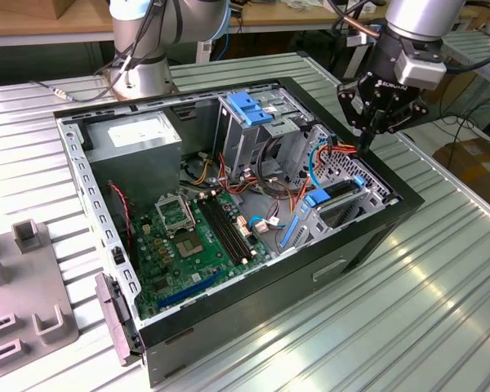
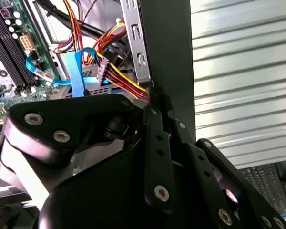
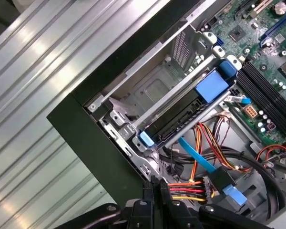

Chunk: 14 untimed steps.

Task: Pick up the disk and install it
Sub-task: 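Insert the first disk wire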

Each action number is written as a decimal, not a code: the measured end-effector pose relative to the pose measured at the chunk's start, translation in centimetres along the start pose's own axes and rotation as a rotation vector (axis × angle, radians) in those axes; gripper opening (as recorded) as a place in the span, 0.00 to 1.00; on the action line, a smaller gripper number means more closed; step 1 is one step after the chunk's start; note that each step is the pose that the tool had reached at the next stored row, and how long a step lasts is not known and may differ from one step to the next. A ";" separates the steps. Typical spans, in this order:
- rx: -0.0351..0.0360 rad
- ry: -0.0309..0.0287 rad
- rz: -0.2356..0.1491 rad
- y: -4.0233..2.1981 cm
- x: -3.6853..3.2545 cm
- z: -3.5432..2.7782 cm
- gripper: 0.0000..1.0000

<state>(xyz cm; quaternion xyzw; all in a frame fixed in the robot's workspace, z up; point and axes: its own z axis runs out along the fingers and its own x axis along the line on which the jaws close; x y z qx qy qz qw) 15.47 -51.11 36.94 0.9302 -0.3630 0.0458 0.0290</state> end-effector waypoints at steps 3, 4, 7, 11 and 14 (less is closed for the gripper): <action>-0.0060 -0.0009 0.055 0.00 0.00 -0.01 0.17; -0.0076 -0.0012 0.069 0.00 0.00 -0.01 0.17; -0.0122 -0.0020 0.111 -0.01 0.00 -0.01 0.17; -0.0184 -0.0031 0.169 -0.01 0.00 -0.01 0.17; -0.0241 -0.0038 0.219 -0.01 0.00 -0.01 0.17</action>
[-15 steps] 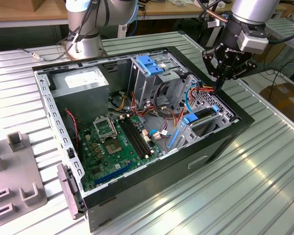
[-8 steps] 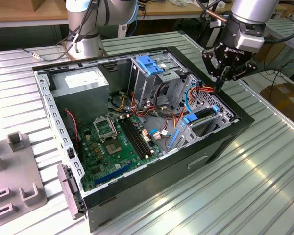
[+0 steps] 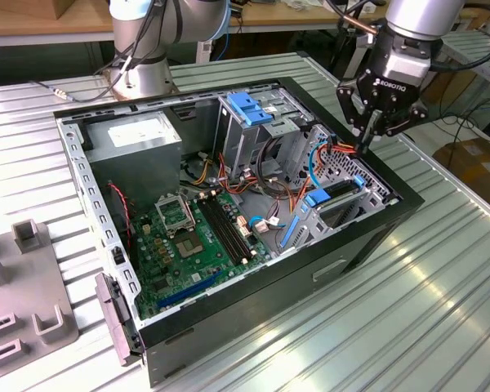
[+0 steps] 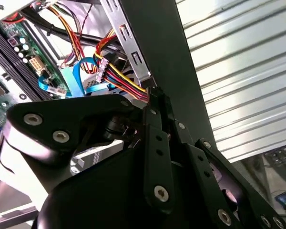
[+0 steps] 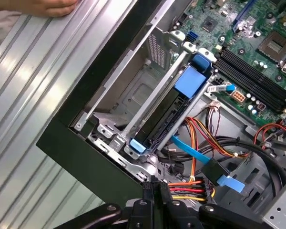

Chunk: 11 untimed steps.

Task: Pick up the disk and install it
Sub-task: 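Insert the first disk wire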

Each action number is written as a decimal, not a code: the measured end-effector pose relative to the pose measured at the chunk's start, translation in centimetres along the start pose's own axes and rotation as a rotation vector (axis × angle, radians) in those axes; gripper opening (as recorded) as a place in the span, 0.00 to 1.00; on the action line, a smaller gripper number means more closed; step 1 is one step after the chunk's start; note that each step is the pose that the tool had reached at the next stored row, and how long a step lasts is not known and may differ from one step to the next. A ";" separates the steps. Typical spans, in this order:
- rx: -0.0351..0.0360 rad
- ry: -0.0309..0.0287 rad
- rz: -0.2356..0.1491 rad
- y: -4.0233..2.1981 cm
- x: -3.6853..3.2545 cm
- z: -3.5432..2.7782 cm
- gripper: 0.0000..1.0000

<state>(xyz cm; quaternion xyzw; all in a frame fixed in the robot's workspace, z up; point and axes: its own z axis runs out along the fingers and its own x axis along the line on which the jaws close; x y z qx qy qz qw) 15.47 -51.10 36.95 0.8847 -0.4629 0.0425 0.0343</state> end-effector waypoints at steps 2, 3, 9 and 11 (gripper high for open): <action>-0.0048 -0.0006 0.043 0.00 0.00 0.00 0.17; -0.0064 -0.0007 0.057 0.00 0.00 0.00 0.17; -0.0179 -0.0017 0.156 0.00 0.00 0.00 0.17; -0.0227 -0.0019 0.197 0.00 0.00 0.00 0.17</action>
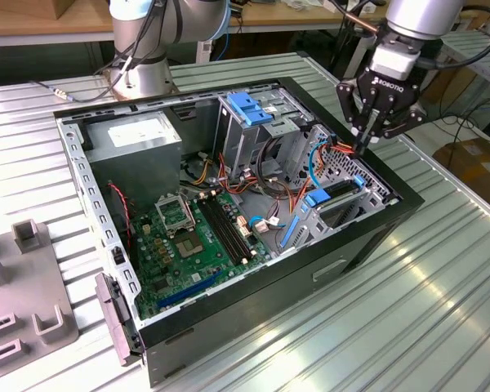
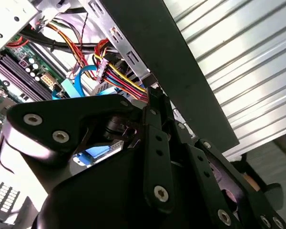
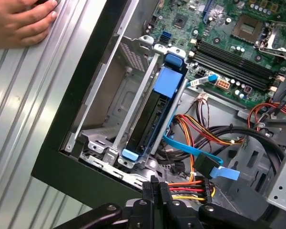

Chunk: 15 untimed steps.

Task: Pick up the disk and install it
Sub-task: 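Insert the first disk wire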

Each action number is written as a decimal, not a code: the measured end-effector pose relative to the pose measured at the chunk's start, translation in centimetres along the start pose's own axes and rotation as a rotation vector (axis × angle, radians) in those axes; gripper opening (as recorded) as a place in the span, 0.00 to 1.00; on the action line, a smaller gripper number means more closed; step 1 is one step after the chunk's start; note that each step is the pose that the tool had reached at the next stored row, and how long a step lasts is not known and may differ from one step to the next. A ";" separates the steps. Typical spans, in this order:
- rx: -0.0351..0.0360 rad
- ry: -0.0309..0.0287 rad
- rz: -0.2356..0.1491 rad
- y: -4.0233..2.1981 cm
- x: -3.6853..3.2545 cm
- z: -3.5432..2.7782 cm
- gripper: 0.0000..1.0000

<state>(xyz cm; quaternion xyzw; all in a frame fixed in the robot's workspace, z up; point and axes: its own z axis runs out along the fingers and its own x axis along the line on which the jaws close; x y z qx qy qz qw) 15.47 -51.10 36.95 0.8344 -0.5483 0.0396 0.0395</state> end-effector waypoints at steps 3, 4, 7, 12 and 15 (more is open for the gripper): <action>-0.0062 0.0019 0.045 0.00 0.00 0.03 0.17; -0.0108 0.0057 0.070 0.00 0.00 0.06 0.17; -0.0149 0.0101 0.090 0.06 -0.04 0.05 0.17; -0.0156 0.0105 0.094 1.53 -0.67 0.05 0.17; -0.0197 0.0098 0.129 1.54 -0.68 0.13 0.17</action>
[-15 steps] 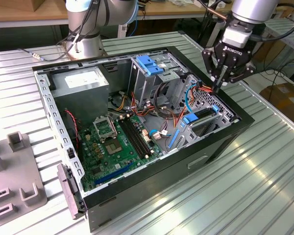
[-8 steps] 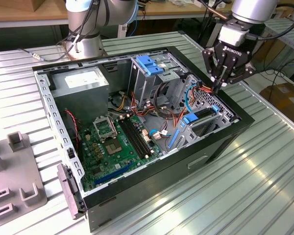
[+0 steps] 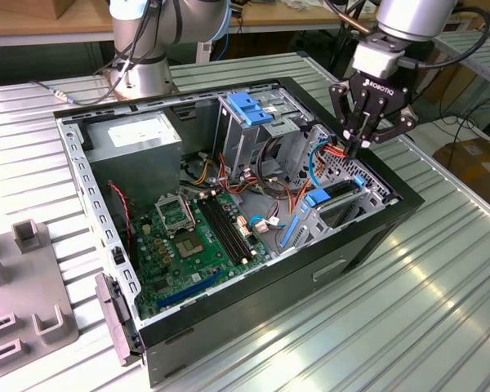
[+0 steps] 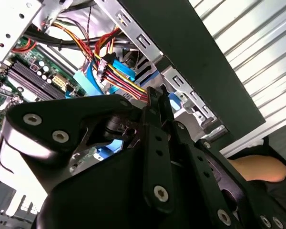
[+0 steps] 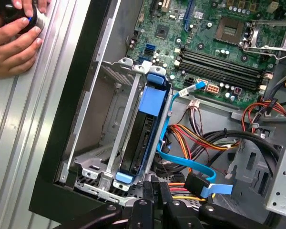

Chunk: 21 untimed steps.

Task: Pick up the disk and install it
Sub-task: 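Insert the first disk wire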

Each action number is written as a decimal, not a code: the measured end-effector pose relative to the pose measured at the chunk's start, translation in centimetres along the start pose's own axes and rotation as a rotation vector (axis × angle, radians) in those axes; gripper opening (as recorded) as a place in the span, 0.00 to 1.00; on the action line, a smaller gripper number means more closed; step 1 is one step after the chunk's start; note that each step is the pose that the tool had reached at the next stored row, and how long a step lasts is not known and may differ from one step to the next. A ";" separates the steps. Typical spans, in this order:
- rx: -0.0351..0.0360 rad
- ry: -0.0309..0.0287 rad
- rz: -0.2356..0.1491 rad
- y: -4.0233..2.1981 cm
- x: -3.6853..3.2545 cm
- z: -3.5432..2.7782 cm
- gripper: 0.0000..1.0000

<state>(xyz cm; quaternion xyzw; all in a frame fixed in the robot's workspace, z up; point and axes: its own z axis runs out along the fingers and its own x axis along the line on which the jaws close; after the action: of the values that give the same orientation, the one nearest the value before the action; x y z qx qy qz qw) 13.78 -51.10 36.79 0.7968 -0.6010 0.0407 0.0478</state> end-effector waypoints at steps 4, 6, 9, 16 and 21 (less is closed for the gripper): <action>-0.0066 0.0006 0.049 -0.01 -0.02 0.16 0.17; -0.0087 0.0016 0.063 0.00 -0.03 0.22 0.17; -0.0084 -0.0033 0.070 0.03 0.02 0.42 0.17; -0.0045 -0.0283 0.088 0.19 0.52 1.01 0.17; -0.0092 -0.0307 0.135 0.27 0.80 1.50 0.17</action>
<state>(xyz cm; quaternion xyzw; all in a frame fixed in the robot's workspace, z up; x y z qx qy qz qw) 13.75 -52.12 35.41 0.7548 -0.6541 0.0288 0.0394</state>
